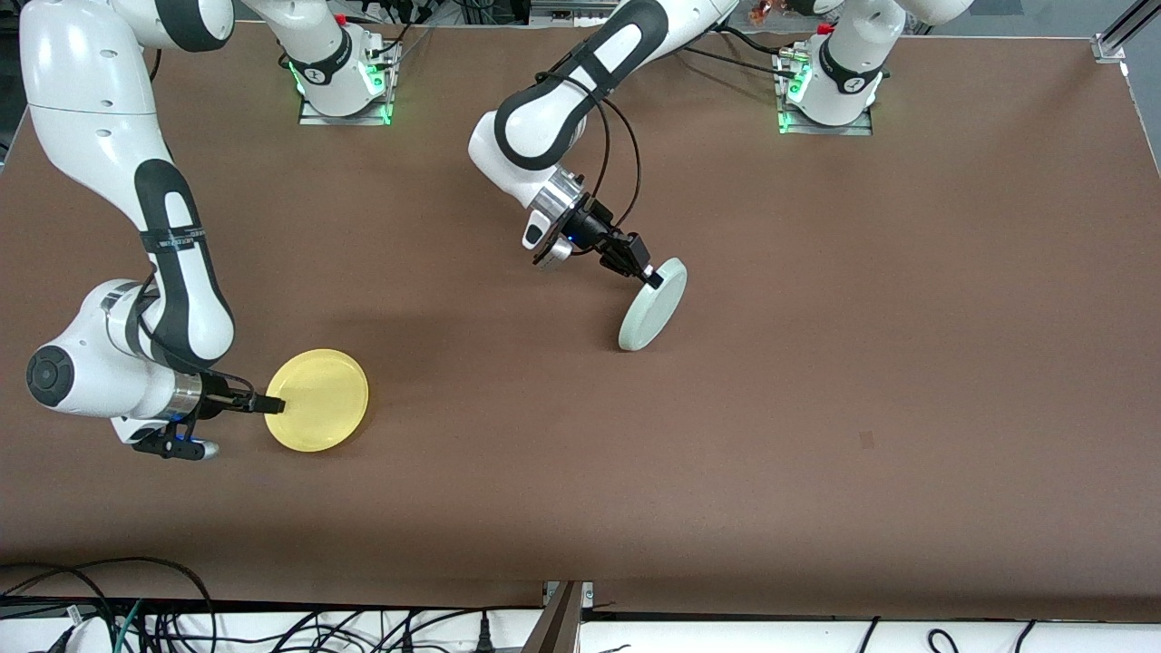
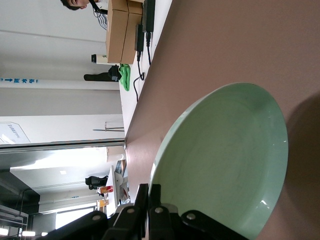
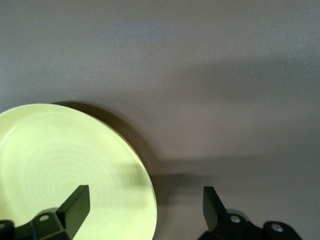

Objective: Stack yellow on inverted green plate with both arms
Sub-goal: 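Lower the inverted green plate with the left gripper while the right gripper grasps yellow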

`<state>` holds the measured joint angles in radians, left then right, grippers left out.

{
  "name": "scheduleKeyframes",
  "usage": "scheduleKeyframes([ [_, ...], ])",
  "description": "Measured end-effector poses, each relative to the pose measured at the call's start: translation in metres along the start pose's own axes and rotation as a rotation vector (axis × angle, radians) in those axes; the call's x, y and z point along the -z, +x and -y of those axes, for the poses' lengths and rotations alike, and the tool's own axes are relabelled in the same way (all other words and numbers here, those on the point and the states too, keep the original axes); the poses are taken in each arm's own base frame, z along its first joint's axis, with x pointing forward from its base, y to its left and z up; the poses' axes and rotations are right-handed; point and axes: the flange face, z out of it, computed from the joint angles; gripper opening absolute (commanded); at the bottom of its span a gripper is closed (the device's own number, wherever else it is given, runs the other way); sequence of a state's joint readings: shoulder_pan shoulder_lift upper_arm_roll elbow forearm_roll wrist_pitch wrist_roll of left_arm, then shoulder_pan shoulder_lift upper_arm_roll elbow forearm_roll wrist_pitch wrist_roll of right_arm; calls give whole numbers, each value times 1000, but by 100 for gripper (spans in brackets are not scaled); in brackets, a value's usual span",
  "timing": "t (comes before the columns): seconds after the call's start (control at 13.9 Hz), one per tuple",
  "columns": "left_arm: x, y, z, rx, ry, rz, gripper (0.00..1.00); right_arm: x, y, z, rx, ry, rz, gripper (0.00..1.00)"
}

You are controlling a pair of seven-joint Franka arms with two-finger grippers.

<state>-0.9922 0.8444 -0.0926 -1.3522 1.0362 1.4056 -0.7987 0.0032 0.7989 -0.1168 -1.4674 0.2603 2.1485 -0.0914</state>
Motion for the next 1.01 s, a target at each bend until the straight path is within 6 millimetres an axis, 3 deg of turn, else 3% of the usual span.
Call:
scheduleKeyframes([
  [0.07,4,-2,-2,24,-15,8,24,-2,0,0,-1,0,3,100],
  [0.14,9,-4,-3,57,-37,22,53,-4,-1,0,-1,1,6,100],
  [0.22,15,-5,-6,78,-75,33,100,-6,-2,0,0,2,10,100],
  [0.43,31,-4,-12,121,-201,56,100,-14,-7,-1,-2,2,29,100],
  [0.5,32,-2,-22,147,-293,82,100,-16,-7,-1,2,2,31,94],
  [0.65,16,11,-34,220,-418,150,100,-16,-7,-3,16,2,31,55],
  [0.79,-1,26,-30,281,-518,211,100,-15,-7,-4,23,3,31,23],
  [1.01,-10,52,-9,413,-694,291,100,-16,-8,-4,25,3,34,5],
])
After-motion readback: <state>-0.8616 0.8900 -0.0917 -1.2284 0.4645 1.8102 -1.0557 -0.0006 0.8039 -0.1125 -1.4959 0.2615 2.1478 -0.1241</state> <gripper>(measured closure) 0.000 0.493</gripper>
